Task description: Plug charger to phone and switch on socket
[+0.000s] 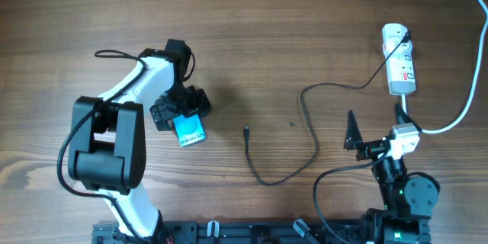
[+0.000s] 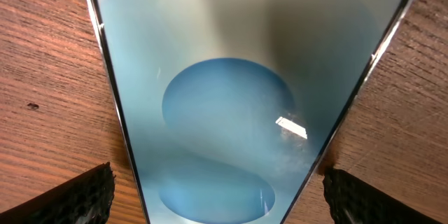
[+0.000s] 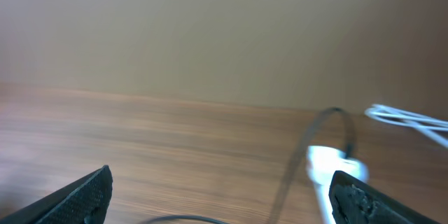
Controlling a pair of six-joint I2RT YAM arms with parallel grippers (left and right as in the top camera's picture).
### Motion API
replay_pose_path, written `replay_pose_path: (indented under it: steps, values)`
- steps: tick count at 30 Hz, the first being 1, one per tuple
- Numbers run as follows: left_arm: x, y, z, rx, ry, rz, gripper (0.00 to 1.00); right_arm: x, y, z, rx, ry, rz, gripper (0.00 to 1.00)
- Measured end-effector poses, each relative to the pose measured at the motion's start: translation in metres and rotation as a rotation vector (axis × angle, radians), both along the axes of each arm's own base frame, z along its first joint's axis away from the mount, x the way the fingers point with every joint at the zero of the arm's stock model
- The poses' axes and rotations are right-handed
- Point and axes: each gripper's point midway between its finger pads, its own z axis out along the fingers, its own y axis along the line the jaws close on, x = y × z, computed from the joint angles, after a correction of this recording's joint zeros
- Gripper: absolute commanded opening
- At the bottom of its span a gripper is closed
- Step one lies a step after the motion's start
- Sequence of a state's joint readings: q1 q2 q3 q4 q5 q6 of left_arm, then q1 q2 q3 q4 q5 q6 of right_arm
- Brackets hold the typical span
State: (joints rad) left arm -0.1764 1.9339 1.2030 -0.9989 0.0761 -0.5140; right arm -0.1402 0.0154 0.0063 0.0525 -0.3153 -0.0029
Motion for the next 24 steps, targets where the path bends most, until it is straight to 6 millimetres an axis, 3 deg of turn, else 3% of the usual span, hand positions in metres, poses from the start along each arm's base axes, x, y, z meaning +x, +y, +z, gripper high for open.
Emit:
replay_pose_path:
  steps: [3, 5, 10, 15, 19, 21, 24]
  values:
    - [0.0, 0.0, 0.0, 0.0, -0.001, 0.001, 1.0, -0.003, 0.01, 0.003, 0.048, 0.028, 0.061, 1.0]
    - [0.001, 0.0, 0.0, 0.0, -0.003, 0.001, 1.0, -0.005, 0.011, 0.021, 0.058, 0.027, 0.065, 1.0]
    - [0.001, 0.0, 0.0, 0.0, -0.003, 0.001, 1.0, -0.016, 0.015, 0.134, 0.075, 0.053, 0.081, 1.0]
    - [-0.002, 0.001, 0.001, 0.005, 0.009, 0.001, 1.0, -0.01, 0.018, 0.151, 0.068, 0.373, 0.104, 1.0]
    - [0.001, 0.0, 0.0, 0.007, -0.001, 0.021, 1.0, 0.005, 0.021, 0.157, 0.105, 0.51, 0.133, 1.0]
    - [0.005, 0.0, -0.001, 0.003, -0.02, 0.024, 1.0, 0.01, 0.027, 0.154, 0.165, 0.551, 0.166, 0.89]
    - [0.01, -0.001, -0.001, 0.001, -0.038, 0.032, 1.0, 0.006, 0.041, 0.144, 0.229, 0.625, 0.244, 0.82]
